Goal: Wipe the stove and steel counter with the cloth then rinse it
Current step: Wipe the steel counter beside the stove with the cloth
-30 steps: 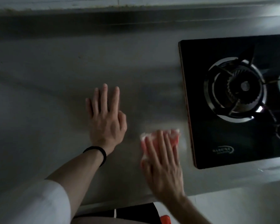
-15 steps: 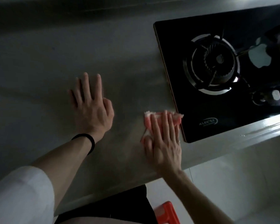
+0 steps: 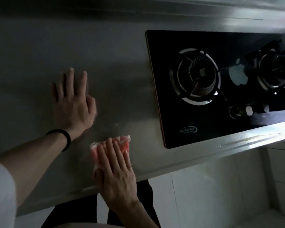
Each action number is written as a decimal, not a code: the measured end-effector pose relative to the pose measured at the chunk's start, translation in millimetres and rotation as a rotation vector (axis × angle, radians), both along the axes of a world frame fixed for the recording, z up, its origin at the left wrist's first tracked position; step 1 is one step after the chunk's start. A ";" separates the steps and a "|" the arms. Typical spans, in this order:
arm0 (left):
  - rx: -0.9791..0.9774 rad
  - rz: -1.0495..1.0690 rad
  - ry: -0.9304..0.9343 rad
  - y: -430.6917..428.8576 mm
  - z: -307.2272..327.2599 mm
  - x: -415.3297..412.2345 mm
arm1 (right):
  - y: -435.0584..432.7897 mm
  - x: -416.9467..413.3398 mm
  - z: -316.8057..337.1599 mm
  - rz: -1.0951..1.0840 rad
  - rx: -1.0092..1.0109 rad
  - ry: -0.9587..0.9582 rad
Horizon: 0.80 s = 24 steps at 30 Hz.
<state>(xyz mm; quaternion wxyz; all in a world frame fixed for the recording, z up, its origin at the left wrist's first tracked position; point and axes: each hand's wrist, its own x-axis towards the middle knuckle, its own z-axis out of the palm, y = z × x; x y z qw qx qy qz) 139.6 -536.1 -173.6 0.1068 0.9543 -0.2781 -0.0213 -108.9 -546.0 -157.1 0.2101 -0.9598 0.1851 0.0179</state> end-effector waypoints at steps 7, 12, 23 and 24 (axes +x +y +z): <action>0.063 0.056 0.024 -10.9 13.3 -7.9 | -95.5 -26.2 -4.9 0.190 0.005 -0.144; 0.174 0.086 -0.008 -27.1 31.1 -17.2 | -151.2 -53.2 14.7 0.103 0.262 -0.100; 0.074 -0.039 0.094 -127.1 35.7 -73.8 | -248.9 -44.6 97.3 -0.231 0.520 -0.236; 0.076 -0.043 0.107 -131.1 31.6 -76.9 | -251.3 -42.4 96.9 -0.145 0.401 -0.235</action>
